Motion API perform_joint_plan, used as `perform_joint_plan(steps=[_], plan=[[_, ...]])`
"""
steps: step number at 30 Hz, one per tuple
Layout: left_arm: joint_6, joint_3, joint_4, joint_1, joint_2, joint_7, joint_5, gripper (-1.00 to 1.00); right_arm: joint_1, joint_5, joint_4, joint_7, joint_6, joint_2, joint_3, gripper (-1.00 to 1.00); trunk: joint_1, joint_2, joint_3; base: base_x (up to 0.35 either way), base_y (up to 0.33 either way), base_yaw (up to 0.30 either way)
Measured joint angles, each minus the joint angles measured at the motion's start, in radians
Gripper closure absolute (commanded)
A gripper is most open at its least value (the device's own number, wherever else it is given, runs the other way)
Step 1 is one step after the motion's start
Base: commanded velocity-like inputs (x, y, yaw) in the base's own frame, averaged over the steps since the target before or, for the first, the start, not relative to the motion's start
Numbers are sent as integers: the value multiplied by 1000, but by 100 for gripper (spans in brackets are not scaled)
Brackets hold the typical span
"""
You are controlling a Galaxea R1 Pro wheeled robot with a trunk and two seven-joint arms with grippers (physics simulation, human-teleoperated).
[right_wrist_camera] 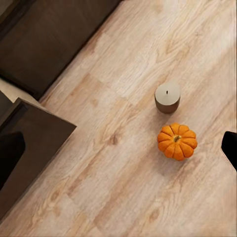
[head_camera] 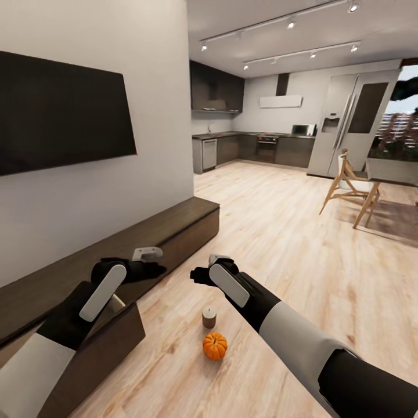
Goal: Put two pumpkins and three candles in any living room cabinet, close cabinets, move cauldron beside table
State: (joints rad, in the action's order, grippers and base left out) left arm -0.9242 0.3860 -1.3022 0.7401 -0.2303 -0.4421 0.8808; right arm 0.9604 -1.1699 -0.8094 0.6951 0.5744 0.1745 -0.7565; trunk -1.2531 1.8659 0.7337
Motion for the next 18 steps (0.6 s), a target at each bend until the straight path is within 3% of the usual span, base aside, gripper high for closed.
perform_joint_plan(steps=[9,18], plan=[[0,0,0,0,0,0,0,-100,0,0,1,0,0,0,1,-100,0,0,-8,0,-19,-260],[0,0,0,0,1,0,0,-100,0,0,2,0,0,0,2,-100,0,0,-16,0,-123,-261]])
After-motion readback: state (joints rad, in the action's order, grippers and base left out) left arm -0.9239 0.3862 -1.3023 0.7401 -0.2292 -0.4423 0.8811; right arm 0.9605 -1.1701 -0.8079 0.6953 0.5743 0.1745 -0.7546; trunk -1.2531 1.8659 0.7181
